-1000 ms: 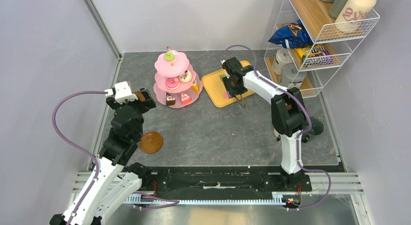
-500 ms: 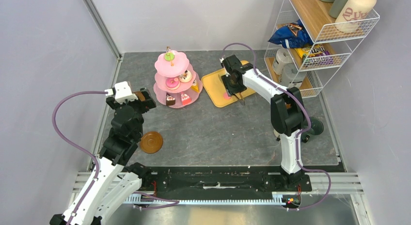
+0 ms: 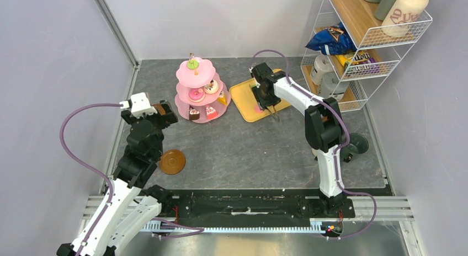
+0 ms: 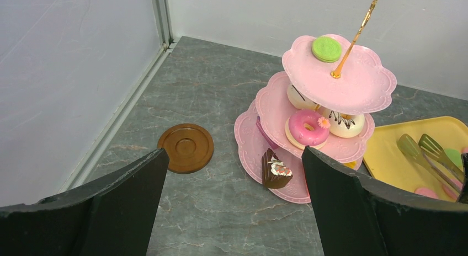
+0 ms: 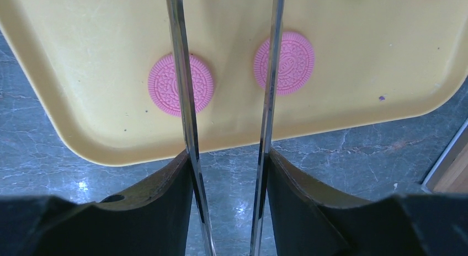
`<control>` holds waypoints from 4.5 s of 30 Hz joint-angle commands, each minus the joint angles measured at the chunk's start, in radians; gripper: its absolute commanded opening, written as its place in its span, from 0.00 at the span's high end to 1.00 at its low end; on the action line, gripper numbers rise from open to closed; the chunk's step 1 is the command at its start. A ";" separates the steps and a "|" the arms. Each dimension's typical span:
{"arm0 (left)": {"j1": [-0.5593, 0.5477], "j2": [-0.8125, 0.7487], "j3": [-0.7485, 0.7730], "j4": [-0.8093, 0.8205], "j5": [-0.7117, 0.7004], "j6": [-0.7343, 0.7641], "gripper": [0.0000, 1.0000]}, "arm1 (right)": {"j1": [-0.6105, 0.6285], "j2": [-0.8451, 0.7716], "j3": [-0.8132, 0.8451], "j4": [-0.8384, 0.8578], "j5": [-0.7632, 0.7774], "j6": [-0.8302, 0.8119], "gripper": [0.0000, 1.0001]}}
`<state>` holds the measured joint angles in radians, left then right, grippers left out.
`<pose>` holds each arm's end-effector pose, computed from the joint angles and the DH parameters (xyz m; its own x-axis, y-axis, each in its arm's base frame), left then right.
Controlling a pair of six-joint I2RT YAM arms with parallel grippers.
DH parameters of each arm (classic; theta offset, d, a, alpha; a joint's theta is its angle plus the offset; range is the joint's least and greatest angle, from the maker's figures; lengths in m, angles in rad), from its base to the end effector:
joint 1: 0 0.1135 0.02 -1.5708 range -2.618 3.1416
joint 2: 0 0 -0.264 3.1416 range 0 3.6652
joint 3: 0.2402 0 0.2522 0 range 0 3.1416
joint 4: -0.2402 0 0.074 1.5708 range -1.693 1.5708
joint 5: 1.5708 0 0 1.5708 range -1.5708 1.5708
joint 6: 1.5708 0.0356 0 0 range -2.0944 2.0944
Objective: Serve the afternoon tea
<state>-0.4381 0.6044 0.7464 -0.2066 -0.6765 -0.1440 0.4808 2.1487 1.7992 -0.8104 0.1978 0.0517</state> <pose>0.1347 -0.0385 0.3510 -0.0241 -0.1123 -0.9934 -0.2409 0.9650 -0.1032 0.4097 0.2058 0.2073 -0.8316 -0.3766 -0.4082 -0.3413 0.9263 -0.1593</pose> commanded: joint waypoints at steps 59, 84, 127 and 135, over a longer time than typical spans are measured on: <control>0.000 -0.006 0.002 0.044 0.002 -0.026 0.01 | 0.340 -0.185 0.448 -0.049 0.108 -0.173 0.54; 0.000 -0.009 0.002 0.044 0.002 -0.026 0.01 | 0.343 -0.092 0.487 -0.015 0.027 -0.182 0.50; 0.001 -0.011 0.002 0.042 0.003 -0.026 0.01 | 0.181 -0.402 0.121 0.053 0.163 -0.063 0.42; 0.001 -0.006 0.002 0.042 0.006 -0.027 0.01 | 0.046 -0.442 -0.016 0.006 0.156 0.039 0.42</control>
<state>-0.4377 0.6010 0.7464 -0.2066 -0.6758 -0.1444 0.5564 1.7432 1.8256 -0.7929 0.3439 0.0200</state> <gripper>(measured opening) 0.992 0.576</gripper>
